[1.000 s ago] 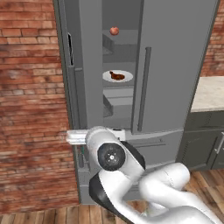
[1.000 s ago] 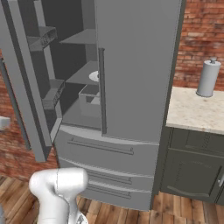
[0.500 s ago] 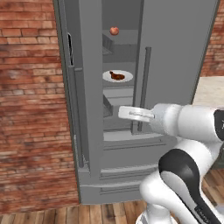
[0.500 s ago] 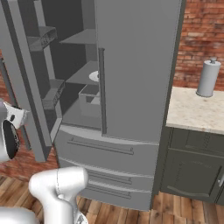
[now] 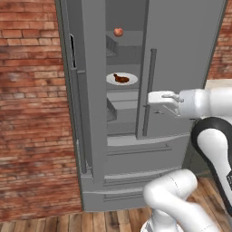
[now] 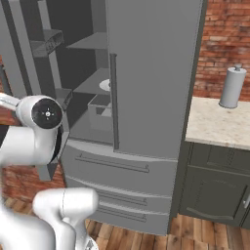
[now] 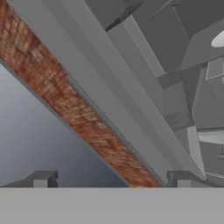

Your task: Retrieve the chicken drumstick from the fridge and place it on the saucepan with marinade on the stove.

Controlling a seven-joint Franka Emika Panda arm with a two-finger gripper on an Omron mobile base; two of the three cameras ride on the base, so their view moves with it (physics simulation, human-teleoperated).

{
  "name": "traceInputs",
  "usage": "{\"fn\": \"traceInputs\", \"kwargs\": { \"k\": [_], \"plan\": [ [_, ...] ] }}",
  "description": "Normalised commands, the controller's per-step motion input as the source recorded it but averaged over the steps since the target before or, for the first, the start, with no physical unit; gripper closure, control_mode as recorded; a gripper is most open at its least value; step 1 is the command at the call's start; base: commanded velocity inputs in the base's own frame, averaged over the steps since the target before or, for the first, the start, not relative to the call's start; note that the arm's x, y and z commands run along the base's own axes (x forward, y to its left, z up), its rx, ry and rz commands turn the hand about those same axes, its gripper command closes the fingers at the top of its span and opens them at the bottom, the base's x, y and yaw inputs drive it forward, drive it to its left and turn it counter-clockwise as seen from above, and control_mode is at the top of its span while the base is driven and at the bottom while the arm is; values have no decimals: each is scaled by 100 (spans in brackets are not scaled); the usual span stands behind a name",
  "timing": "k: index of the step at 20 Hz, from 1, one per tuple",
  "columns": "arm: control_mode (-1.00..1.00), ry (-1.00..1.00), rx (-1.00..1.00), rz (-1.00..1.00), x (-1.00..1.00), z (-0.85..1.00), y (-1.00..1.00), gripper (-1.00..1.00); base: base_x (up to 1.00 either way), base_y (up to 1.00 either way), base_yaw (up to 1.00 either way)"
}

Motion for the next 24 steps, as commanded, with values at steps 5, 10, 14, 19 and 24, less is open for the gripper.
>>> {"fn": "traceInputs", "kwargs": {
  "k": [5, 10, 14, 19, 24],
  "plan": [
    [-100, 6, 0, 5, 63, 0, -17, -100, 0, 0, 0],
    [-100, 3, 2, 4, 76, 0, -22, -100, 0, 0, 0],
    [-100, 0, 0, 0, 80, 0, -3, -100, 0, 0, 0],
    [-100, 0, 0, 0, 88, 0, 9, -100, 0, 0, 0],
    [-100, 0, 0, 0, 79, -1, 30, -100, 0, 0, 0]
  ]
}}
